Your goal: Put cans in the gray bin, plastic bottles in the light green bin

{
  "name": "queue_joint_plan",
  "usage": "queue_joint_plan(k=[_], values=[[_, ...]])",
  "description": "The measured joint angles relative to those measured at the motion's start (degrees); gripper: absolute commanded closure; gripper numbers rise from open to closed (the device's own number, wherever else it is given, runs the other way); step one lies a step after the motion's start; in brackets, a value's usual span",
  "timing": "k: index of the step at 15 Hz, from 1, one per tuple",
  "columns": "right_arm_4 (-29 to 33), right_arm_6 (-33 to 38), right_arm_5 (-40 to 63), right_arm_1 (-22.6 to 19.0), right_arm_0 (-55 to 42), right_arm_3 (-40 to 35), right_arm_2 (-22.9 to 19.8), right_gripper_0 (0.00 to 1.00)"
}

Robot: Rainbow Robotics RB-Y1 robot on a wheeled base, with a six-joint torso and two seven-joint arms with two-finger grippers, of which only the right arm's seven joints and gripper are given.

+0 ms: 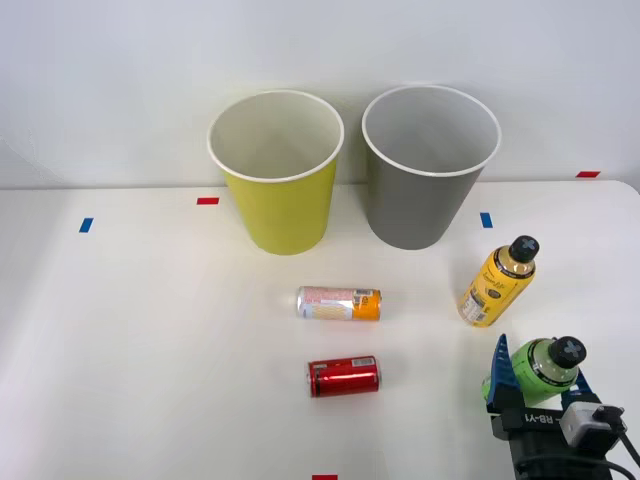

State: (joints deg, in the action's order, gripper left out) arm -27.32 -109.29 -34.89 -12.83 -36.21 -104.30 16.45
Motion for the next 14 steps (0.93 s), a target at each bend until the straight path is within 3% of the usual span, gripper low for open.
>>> queue_joint_plan(k=[7,14], values=[[0.37,-0.33,-0.70,0.62,-0.33,-0.01,0.59,1.00],[8.30,1.65,-0.67,-2.31,-4.21,-2.88,0.05,1.00]])
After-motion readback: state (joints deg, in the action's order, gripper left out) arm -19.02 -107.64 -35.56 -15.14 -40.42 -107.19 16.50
